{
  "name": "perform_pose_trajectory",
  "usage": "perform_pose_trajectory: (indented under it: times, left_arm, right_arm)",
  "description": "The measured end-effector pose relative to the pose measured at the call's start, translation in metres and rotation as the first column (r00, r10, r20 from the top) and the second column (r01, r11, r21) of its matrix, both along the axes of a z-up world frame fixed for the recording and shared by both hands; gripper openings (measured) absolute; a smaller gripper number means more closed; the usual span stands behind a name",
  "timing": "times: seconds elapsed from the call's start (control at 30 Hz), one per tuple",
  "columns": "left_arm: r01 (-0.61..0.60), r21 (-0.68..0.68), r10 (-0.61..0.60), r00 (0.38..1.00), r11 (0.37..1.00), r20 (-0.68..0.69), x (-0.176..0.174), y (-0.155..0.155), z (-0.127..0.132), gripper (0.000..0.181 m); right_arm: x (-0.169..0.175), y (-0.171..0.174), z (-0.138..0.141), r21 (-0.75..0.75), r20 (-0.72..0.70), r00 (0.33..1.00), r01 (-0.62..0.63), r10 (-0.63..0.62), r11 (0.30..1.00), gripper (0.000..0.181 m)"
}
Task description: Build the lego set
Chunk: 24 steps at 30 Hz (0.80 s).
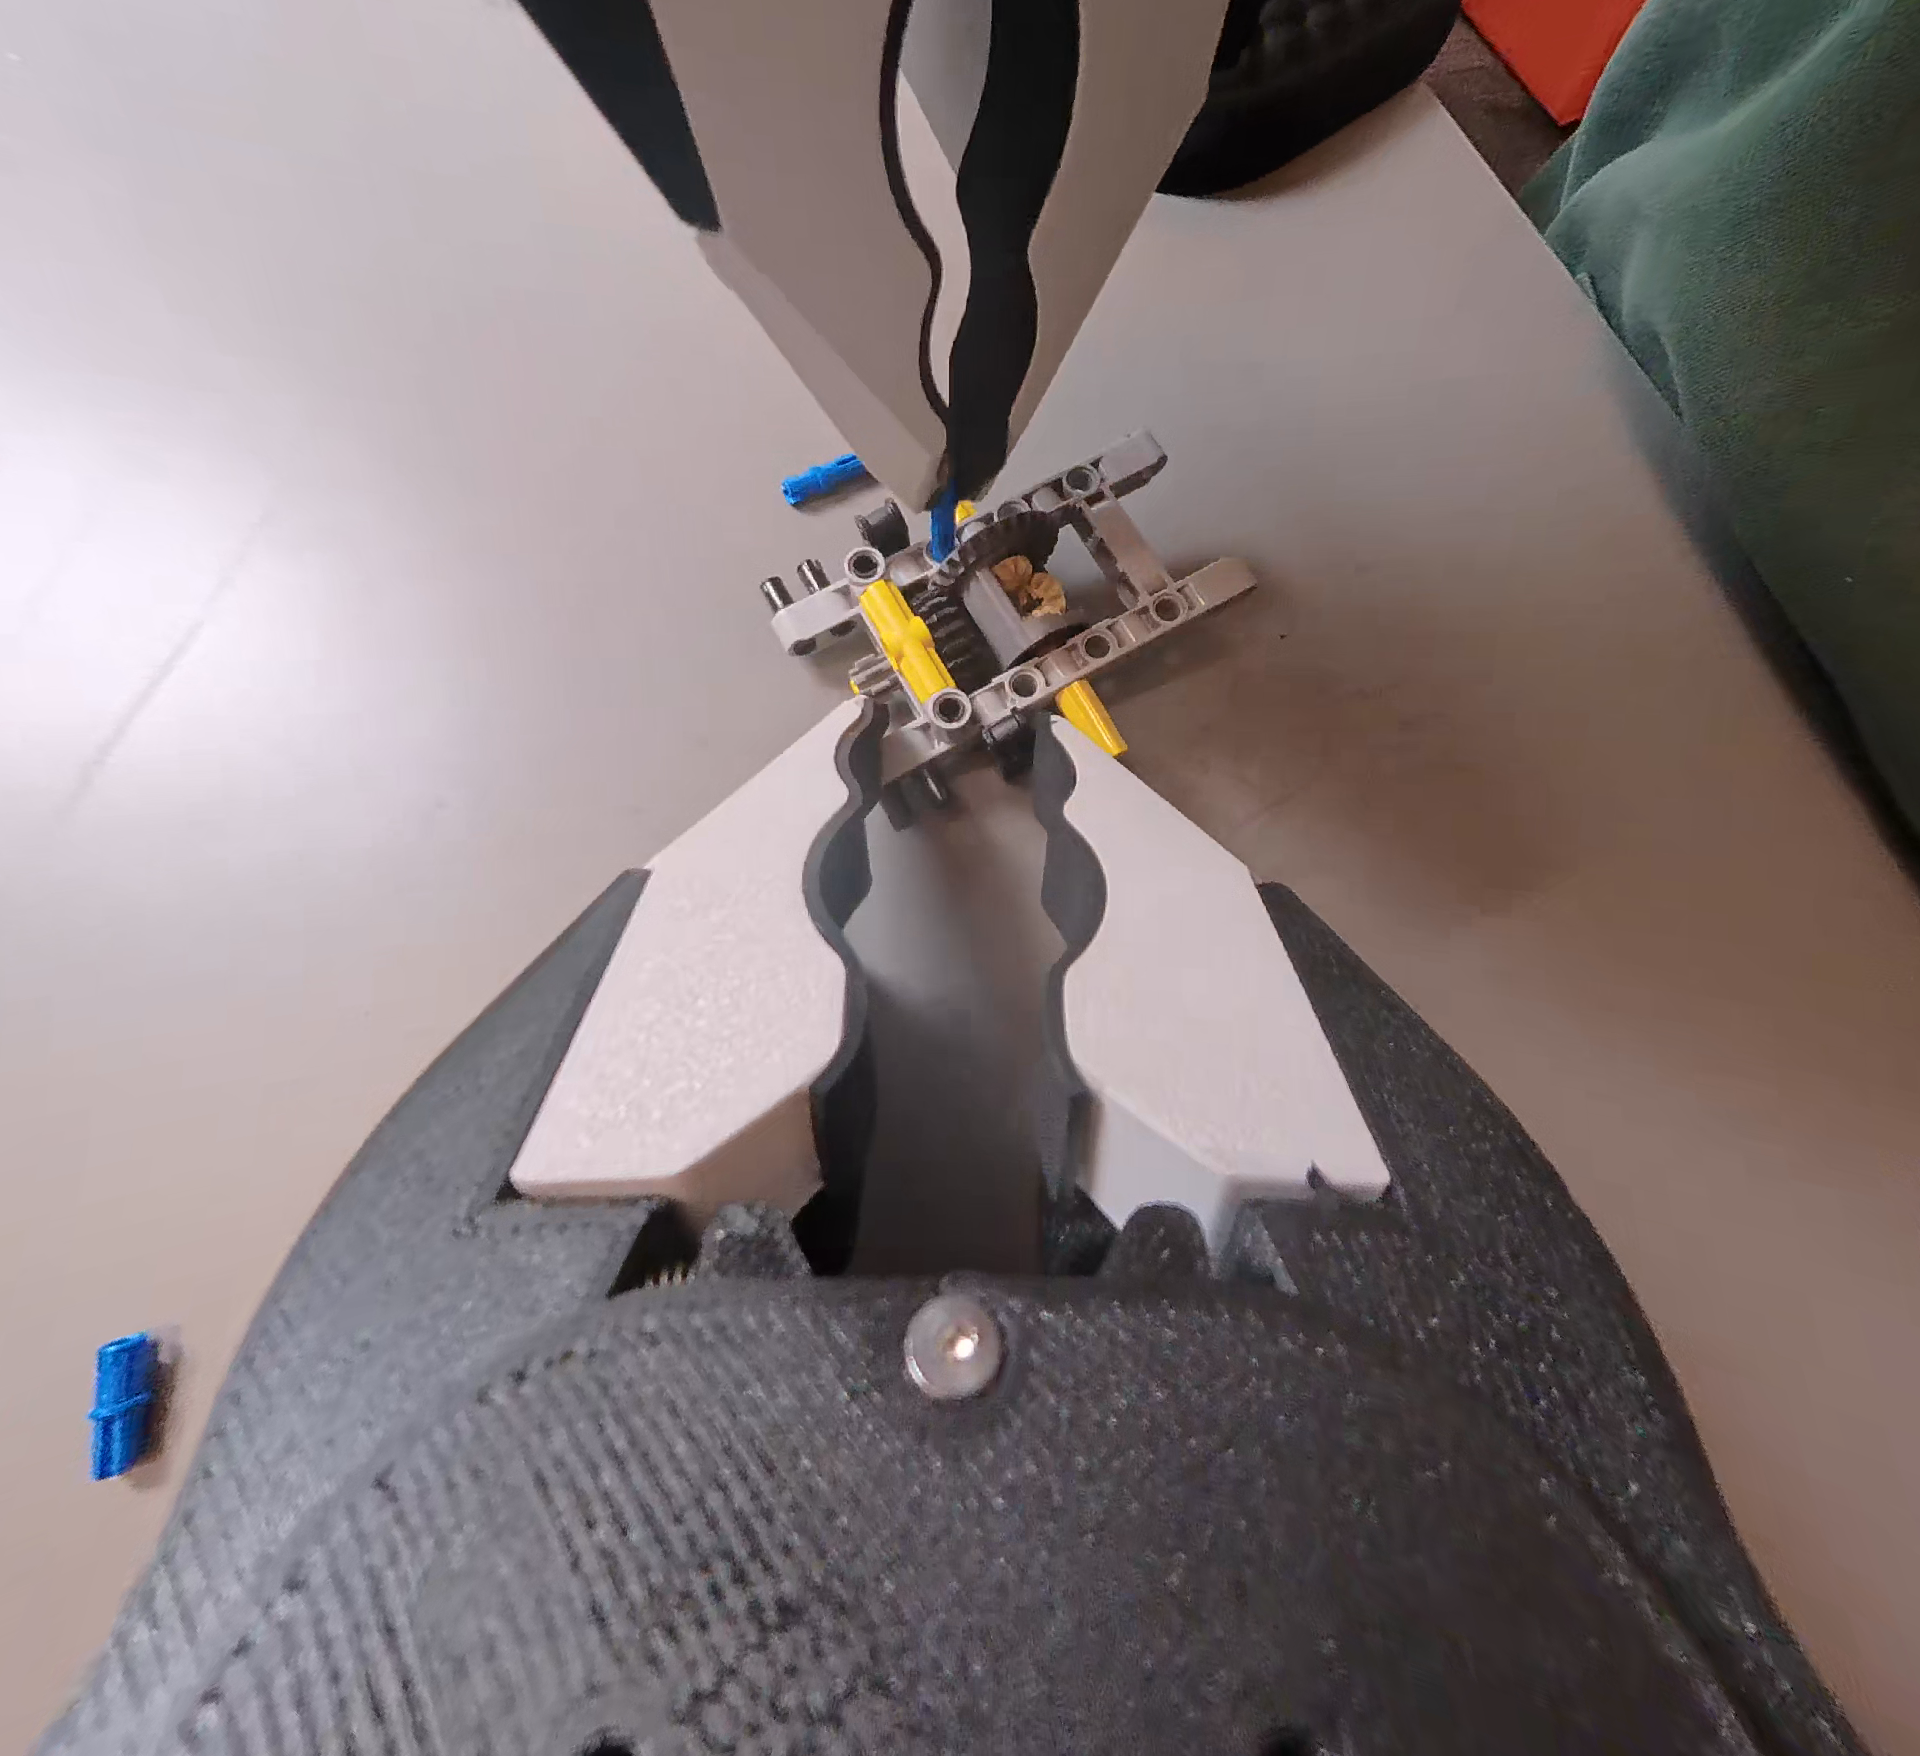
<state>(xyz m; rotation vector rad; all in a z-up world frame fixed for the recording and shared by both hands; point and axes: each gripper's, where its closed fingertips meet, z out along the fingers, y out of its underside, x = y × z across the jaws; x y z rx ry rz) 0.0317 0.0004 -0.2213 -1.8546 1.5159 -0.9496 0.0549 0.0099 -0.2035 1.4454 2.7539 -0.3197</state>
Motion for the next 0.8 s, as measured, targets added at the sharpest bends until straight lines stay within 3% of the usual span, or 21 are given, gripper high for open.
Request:
perform_pose_trajectory:
  times: [0.4,0.53,0.8]
  left_arm:
    - [0.037,-0.022,-0.037,0.999,0.999,0.005,0.0,0.0,0.0,0.026]
    - [0.064,-0.038,-0.064,0.998,0.997,0.013,0.0,-0.003,0.001,0.025]
    - [0.051,-0.022,-0.051,0.999,0.998,0.004,-0.002,-0.002,0.0,0.023]
  right_arm:
    - [-0.002,0.002,-0.001,0.025,0.035,0.998,-0.051,0.05,0.998,0.003]
    - [0.019,0.001,-0.015,0.02,0.152,0.985,-0.091,0.087,0.996,0.003]
    - [0.023,-0.002,-0.008,-0.04,0.074,0.996,-0.055,0.058,0.998,0.003]
